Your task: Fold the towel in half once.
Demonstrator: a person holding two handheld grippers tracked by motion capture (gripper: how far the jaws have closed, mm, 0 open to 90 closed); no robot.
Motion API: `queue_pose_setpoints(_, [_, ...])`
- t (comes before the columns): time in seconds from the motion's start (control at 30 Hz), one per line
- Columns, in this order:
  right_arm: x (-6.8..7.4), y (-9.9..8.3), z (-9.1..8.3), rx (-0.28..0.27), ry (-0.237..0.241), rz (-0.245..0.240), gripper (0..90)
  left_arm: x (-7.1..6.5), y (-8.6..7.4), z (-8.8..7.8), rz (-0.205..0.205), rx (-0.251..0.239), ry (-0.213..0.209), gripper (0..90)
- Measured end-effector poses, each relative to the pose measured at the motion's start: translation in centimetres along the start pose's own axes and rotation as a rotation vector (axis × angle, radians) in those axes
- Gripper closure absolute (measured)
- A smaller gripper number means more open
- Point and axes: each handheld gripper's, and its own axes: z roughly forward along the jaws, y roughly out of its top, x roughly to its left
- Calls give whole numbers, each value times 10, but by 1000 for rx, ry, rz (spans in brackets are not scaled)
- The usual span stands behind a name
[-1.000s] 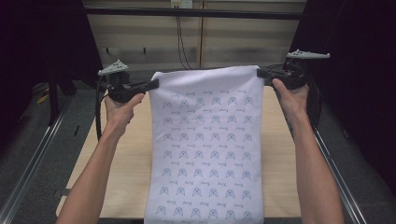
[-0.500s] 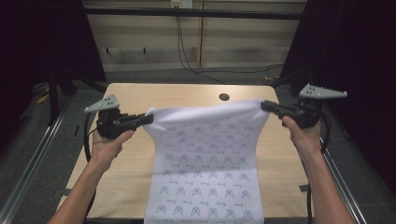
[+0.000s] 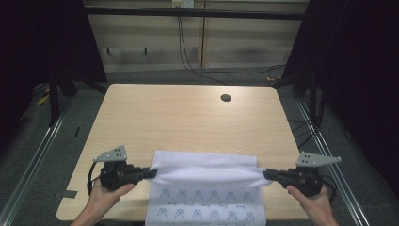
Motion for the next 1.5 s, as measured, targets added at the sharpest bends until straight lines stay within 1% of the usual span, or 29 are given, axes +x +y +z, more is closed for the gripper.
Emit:
queue_pose_setpoints(0.03, [2,-7,1,13,8,9,873,0,-6,4,-3,39,-4,856])
queue_pose_setpoints(0.1, [6,-21,7,65,11,16,873,3,-19,13,-39,82,-21,856])
queue_pose_setpoints(0.13, [8,-27,10,87,15,29,873,4,-24,16,-38,104,-23,855])
queue_pose_setpoints(0.2, [9,-36,18,145,13,47,871,6,-33,22,-61,95,-29,855])
queue_pose_setpoints(0.23, [10,-40,22,172,10,60,871,8,-38,26,-78,103,-41,855])
queue_pose_setpoints(0.27, [10,-44,26,185,17,73,871,7,-40,30,-81,139,-26,855])
queue_pose_setpoints(0.3, [12,-48,29,213,16,71,871,6,-40,31,-59,160,-13,855])
queue_pose_setpoints(0.33, [13,-52,34,252,6,56,871,6,-39,32,-57,162,-19,855])
queue_pose_setpoints(0.4, [12,-53,35,263,9,61,871,7,-39,39,-54,187,-22,855])
queue_pose_setpoints(0.43, [11,-54,37,267,10,69,871,8,-41,44,-54,218,-11,854])
queue_pose_setpoints(0.47, [11,-55,39,274,15,76,871,8,-42,47,-35,251,19,852])
queue_pose_setpoints(0.5, [10,-56,42,289,13,64,871,8,-42,49,-28,269,22,851])
queue_pose_setpoints(0.57, [9,-58,47,318,13,53,871,11,-42,52,-41,277,17,852])
queue_pose_setpoints(0.63, [7,-56,50,321,8,57,871,15,-42,52,-52,271,3,853])
queue_pose_setpoints(0.7, [5,-55,53,327,1,56,872,17,-41,53,-49,268,11,856])
queue_pose_setpoints(0.73, [3,-52,57,325,-14,49,873,18,-41,54,-36,259,18,857])
queue_pose_setpoints(0.77, [3,-52,57,325,-14,49,873,19,-39,54,-25,258,43,857])
queue_pose_setpoints(0.83, [2,-49,61,319,-40,33,873,24,-34,57,7,253,72,858])
queue_pose_setpoints(0.87, [-1,-47,64,313,-38,25,873,30,-30,60,23,250,91,858])
queue_pose_setpoints(0.9, [-10,-39,71,308,-74,33,873,36,-26,62,15,240,110,859])
queue_pose_setpoints(0.93, [-10,-39,71,308,-74,33,873,43,-23,65,11,225,126,859])
queue_pose_setpoints(1.0, [-18,-32,78,307,-79,34,873,57,-14,69,7,219,149,860])
queue_pose_setpoints(1.03, [-25,-27,84,306,-83,40,873,63,-10,72,12,211,175,860])
queue_pose_setpoints(1.1, [-36,-20,92,294,-92,56,873,74,-3,76,9,200,204,860])
queue_pose_setpoints(1.17, [-47,-12,101,287,-97,59,872,85,3,81,29,177,243,859])
queue_pose_setpoints(1.23, [-56,-4,109,288,-110,57,872,94,7,84,32,164,256,859])
queue_pose_setpoints(1.37, [-78,11,126,263,-137,71,873,113,16,88,10,146,280,859])
queue_pose_setpoints(1.43, [-84,18,133,258,-157,73,873,119,18,91,16,128,300,859])
queue_pose_setpoints(1.5, [-91,25,140,261,-165,77,872,127,21,93,3,109,306,859])
